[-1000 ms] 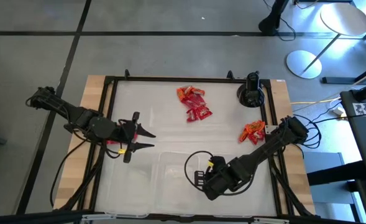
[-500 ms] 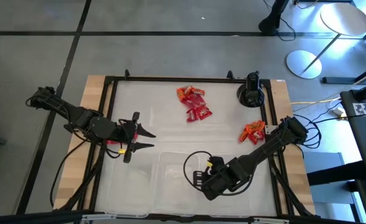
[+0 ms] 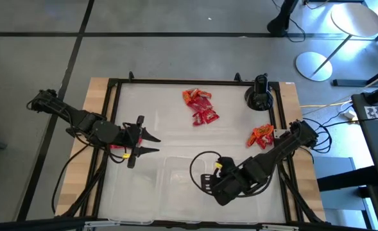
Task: Sort candy
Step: Put the orange candy into the right transparent bin
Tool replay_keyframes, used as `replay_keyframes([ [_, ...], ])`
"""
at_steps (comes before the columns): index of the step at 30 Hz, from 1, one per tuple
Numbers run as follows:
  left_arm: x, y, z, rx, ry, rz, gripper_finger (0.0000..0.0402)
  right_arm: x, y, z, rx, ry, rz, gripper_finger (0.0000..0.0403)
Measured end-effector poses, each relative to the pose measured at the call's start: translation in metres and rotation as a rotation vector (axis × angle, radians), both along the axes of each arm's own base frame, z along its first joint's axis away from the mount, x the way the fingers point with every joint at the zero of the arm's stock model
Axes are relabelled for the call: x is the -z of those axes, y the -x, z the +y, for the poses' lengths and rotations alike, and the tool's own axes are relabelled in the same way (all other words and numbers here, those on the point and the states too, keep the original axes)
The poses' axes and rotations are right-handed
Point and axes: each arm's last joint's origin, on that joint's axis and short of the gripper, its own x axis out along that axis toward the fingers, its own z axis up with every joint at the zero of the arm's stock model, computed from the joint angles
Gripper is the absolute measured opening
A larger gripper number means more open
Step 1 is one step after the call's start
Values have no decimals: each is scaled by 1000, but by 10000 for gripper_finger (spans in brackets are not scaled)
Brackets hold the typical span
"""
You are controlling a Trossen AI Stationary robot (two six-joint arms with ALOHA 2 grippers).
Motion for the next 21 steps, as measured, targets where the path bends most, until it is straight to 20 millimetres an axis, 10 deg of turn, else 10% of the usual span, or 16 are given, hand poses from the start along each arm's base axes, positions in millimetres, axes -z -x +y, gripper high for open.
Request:
replay_keyframes([
  [12,2,-7,8,-23,-12,12,143,-48,31,-31,-198,154,106,76],
  [21,13,-33,55,-134,173,85,143,-80,40,-102,-484,407,1,9],
])
